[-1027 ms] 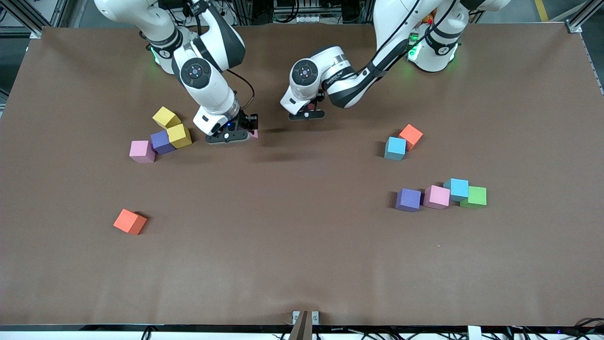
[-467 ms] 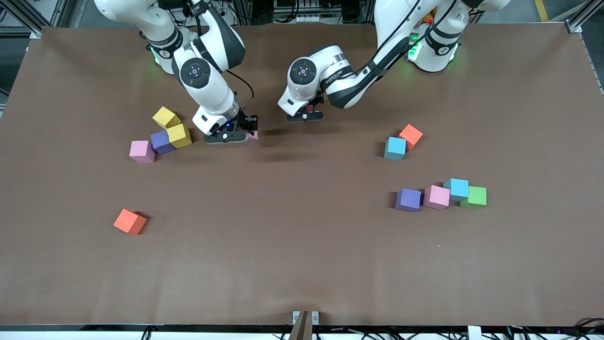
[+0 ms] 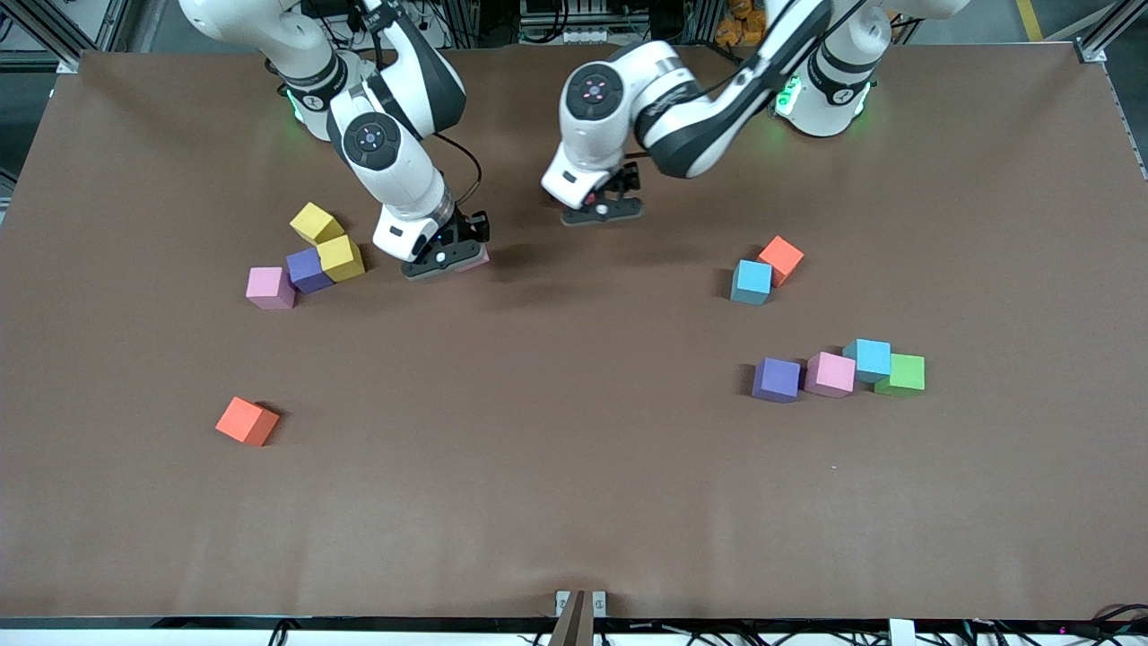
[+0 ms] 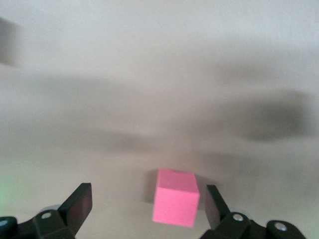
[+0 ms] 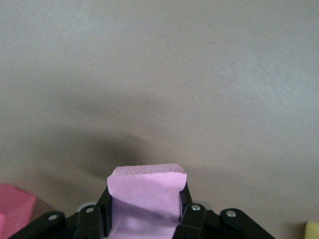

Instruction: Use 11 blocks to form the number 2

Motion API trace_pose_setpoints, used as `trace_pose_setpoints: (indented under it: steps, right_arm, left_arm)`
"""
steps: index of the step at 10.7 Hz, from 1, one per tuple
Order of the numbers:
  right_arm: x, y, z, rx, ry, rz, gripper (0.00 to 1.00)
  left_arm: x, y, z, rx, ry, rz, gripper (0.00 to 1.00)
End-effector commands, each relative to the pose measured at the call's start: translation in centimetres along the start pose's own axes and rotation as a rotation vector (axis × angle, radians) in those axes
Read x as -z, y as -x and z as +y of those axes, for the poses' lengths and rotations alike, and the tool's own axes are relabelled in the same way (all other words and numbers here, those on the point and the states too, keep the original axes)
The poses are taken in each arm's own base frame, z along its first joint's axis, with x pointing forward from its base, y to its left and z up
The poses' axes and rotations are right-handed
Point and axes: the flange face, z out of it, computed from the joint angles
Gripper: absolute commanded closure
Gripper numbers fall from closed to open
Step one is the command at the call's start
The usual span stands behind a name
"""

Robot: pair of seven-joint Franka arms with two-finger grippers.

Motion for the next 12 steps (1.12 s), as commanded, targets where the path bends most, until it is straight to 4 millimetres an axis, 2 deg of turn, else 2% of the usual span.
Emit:
trace_pose_setpoints:
  steps: [1, 2, 5, 6, 8, 9, 10, 11, 12]
  right_arm:
    - [-0.7, 0.2, -0.2, 0.271, 0.003, -0.002, 0.8]
    - [-1.1, 0.1, -0.5, 0.407, 0.004, -0.008, 0.81]
    - [-2.9, 0.7, -4.7, 0.702, 0.018, 0.003, 0.82]
    - [-3.5, 1.1, -6.1, 0.776, 0.024, 0.01, 0.82]
    - [-4.5, 1.9, -8.2, 0.863, 0.029, 0.009, 0.82]
    - [-4.8, 1.9, -8.5, 0.875, 0.031, 0.009, 0.82]
    - [-5.5, 2.2, -9.1, 0.892, 0.033, 0.001, 0.82]
    - [-6.5, 2.5, -9.6, 0.94, 0.039, -0.006, 0.82]
    - [-7.4, 2.9, -10.5, 0.997, 0.043, -0.004, 0.82]
  left_arm:
    - [1.8, -3.2, -4.3, -0.04, -0.026, 0.05, 0.0]
    - [2.1, -5.4, -6.1, -0.083, -0.024, 0.047, 0.0]
    - [1.6, -11.6, -11.8, -0.125, -0.043, 0.036, 0.0]
    - [1.7, -12.8, -13.5, -0.154, -0.055, 0.045, 0.0]
    - [1.6, -13.6, -14.5, -0.169, -0.077, 0.065, 0.0]
    - [1.6, -14.6, -15.6, -0.184, -0.092, 0.078, 0.0]
    - [1.1, -15.2, -17.1, -0.225, -0.106, 0.071, 0.0]
    - [1.6, -16.8, -19.4, -0.245, -0.1, 0.072, 0.0]
    - [1.6, -17.4, -20.3, -0.275, -0.097, 0.074, 0.0]
